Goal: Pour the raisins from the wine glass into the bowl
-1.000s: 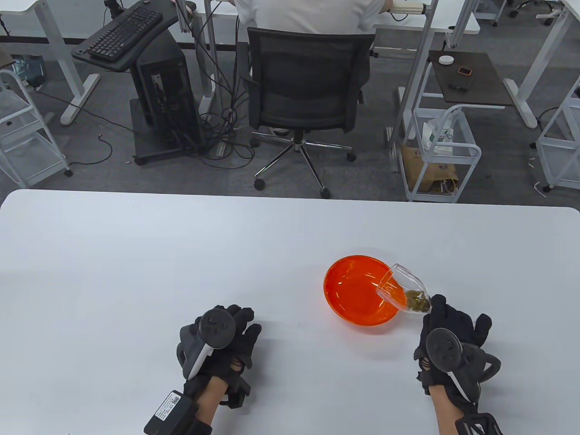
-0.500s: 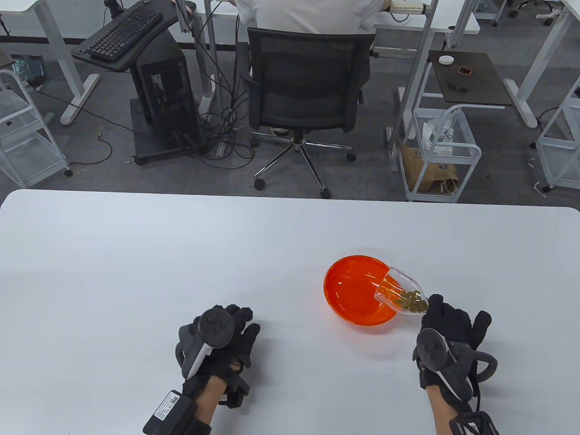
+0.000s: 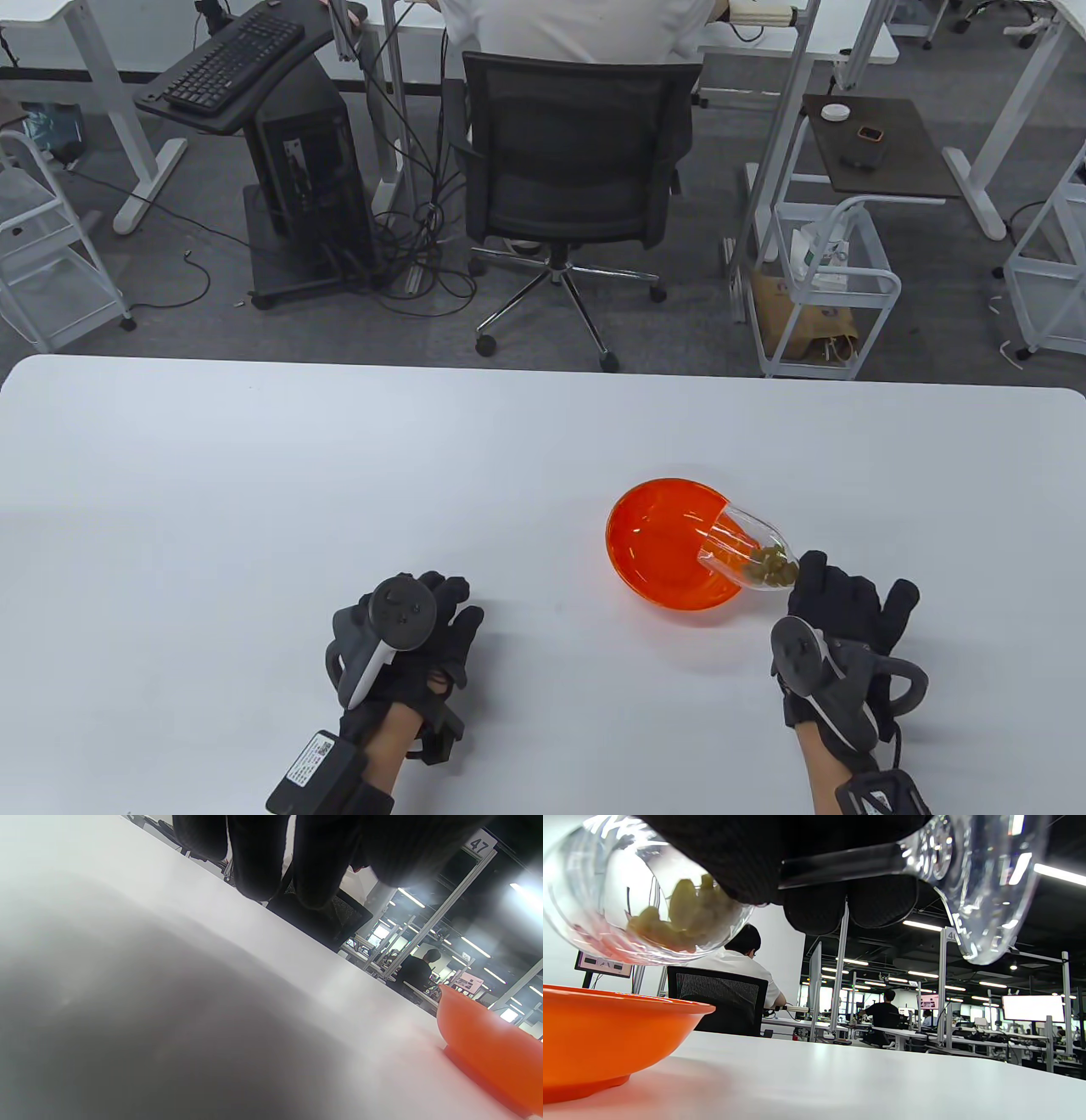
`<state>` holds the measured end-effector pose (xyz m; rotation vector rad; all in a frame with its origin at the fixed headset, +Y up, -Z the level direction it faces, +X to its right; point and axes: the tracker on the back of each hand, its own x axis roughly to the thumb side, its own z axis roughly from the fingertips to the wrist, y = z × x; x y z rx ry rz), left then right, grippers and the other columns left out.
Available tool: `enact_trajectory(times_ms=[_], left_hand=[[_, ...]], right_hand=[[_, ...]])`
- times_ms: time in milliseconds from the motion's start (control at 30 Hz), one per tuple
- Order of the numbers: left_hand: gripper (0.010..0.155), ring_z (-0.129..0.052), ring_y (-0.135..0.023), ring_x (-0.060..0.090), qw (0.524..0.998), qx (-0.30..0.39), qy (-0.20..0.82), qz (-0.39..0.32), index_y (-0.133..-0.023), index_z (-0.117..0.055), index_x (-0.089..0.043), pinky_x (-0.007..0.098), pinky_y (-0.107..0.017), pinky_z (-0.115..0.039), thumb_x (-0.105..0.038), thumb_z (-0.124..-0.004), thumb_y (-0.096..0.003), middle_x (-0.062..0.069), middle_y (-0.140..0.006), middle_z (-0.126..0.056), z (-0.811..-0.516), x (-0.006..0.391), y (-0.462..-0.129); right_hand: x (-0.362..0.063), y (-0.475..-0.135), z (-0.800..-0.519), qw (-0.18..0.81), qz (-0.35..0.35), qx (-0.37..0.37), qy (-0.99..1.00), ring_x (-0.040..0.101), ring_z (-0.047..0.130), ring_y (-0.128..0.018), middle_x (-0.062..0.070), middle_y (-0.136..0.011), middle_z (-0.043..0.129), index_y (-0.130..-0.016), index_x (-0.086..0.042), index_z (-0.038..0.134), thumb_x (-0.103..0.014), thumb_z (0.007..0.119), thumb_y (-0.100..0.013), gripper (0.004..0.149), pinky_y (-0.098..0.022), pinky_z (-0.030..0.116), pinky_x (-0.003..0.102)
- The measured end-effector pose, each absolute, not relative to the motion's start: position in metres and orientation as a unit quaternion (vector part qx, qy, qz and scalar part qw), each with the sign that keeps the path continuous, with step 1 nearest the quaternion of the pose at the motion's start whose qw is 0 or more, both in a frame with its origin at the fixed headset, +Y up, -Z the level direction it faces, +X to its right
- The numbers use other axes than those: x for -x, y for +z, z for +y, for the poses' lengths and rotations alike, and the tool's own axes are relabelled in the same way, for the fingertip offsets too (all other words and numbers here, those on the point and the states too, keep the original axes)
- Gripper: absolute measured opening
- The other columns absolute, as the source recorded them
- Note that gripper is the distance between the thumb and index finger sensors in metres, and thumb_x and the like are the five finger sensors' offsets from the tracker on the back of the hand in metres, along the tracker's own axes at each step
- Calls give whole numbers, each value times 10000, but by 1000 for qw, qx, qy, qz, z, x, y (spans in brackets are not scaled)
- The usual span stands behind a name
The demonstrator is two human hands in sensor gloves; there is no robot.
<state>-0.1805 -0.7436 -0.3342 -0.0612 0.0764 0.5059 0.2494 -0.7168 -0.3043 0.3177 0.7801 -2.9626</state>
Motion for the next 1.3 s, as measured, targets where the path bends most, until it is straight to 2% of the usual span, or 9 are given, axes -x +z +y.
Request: enact_trajectory(times_ms=[1300], left_hand=[[597, -512, -1092, 376, 967, 38, 248, 43, -974, -775, -327, 637, -751, -250, -549, -780, -420, 64, -1135, -724, -745, 184, -335]], right_hand=[[-229, -303, -713, 127, 270, -79, -951, 493, 754, -848, 157, -922, 850, -972, -141, 718, -254, 827, -527, 471, -712, 226, 733]])
